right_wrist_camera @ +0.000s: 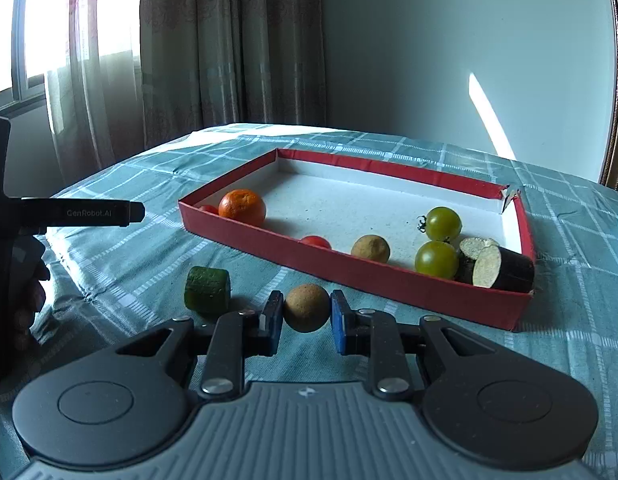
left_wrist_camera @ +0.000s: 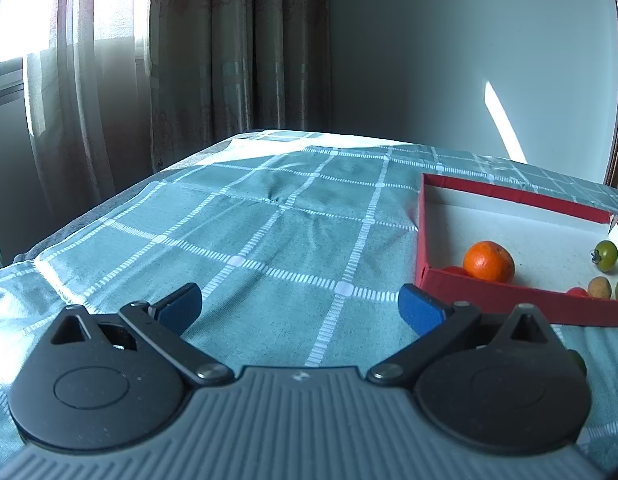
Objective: Organize fruits
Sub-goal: 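Carry the brown fruit into the tray and open the right gripper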
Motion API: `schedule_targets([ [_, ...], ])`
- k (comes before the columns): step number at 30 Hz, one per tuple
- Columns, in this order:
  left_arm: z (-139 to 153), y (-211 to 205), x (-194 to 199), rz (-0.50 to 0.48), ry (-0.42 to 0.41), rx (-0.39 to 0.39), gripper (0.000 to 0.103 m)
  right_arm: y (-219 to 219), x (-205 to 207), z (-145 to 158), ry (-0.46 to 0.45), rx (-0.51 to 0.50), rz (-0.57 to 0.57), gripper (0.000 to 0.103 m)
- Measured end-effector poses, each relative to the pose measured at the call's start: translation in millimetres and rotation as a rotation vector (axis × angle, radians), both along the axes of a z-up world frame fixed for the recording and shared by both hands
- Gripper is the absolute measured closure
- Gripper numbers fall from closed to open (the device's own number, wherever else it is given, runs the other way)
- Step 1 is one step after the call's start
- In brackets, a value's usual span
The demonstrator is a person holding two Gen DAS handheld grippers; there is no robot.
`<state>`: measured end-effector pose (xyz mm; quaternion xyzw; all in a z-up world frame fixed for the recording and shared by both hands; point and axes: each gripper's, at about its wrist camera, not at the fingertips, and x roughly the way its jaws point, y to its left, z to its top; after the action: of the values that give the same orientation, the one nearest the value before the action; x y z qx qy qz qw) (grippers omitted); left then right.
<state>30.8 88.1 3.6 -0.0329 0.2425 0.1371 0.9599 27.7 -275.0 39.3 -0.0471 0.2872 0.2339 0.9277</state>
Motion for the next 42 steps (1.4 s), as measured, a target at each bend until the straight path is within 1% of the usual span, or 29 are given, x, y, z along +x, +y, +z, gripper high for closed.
schedule_targets([
  [7,-1,-1,1,-0.002,0.009,0.002,0.0,-22,28,23,-0.065,0.027,-0.075,0.079],
  [12,-1,0,2,-0.003,0.015,0.003,0.0,-24,54,26,-0.079,0.023,-0.104,0.079],
  [15,-2,0,2,-0.004,0.016,0.002,0.0,-22,68,22,-0.083,0.015,-0.12,0.079],
  [22,-3,-1,3,-0.012,0.022,0.005,0.0,-17,93,11,-0.063,0.001,-0.14,0.079],
  [28,-3,-1,4,-0.014,0.023,0.004,0.0,-16,102,-2,-0.035,-0.014,-0.147,0.079],
  [42,-4,-2,3,-0.009,0.023,0.009,0.0,-19,111,-15,-0.024,-0.029,-0.173,0.079],
])
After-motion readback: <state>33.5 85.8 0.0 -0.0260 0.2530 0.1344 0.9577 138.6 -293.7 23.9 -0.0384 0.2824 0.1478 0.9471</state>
